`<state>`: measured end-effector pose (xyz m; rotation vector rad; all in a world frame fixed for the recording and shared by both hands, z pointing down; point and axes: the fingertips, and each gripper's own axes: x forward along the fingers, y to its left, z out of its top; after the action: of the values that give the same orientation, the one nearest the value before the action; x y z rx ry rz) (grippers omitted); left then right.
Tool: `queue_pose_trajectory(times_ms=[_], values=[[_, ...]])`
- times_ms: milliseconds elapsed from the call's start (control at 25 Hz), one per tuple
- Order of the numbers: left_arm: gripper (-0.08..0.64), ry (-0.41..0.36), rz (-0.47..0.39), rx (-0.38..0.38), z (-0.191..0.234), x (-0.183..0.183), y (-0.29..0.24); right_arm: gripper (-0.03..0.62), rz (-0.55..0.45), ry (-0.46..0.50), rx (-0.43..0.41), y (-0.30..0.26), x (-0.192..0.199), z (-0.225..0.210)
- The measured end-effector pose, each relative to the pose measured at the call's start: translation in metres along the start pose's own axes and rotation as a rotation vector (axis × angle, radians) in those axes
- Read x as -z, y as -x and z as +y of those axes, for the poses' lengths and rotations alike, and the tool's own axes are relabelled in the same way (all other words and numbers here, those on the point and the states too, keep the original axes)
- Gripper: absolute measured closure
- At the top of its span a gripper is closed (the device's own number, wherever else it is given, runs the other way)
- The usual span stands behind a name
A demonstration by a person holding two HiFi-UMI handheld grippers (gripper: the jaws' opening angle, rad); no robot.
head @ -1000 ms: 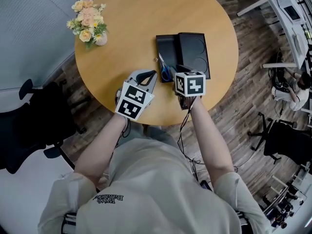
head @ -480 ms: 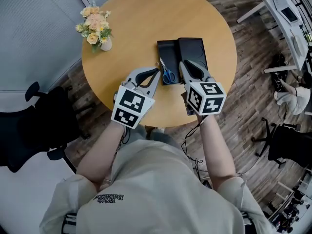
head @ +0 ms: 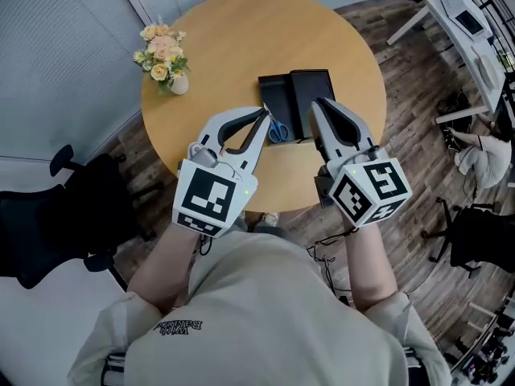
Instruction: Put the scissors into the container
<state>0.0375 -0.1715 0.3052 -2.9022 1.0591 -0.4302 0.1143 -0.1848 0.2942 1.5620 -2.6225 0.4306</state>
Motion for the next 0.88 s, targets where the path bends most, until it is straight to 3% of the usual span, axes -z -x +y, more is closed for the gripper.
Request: queue_pose_trajectory(times_ms=[240,480,680,880], values=[[0.535,-0.036,-0.078,-0.004,-0.01,-0.037,0.021,0.548,-0.101,-0.006,-0.064,0.034,-0.042,0.025],[0.535,-0.035,-0.121,-0.01,-0.02,-0.06,0.038,0.548,-0.162,0.062,-0.087,0.065,-0.069,0.045],[0.535,-0.001,-0.203,-0.057,-0.019,-0.081,0.052,0.549,-0.181,0.089,-0.072,0.086,-0.075,0.048],[0.535,-0.02,-0.184,-0.041,-0.031,-0.079,0.054,0.549,-0.207,0.13,-0.02,0.104,-0.077,0.047]])
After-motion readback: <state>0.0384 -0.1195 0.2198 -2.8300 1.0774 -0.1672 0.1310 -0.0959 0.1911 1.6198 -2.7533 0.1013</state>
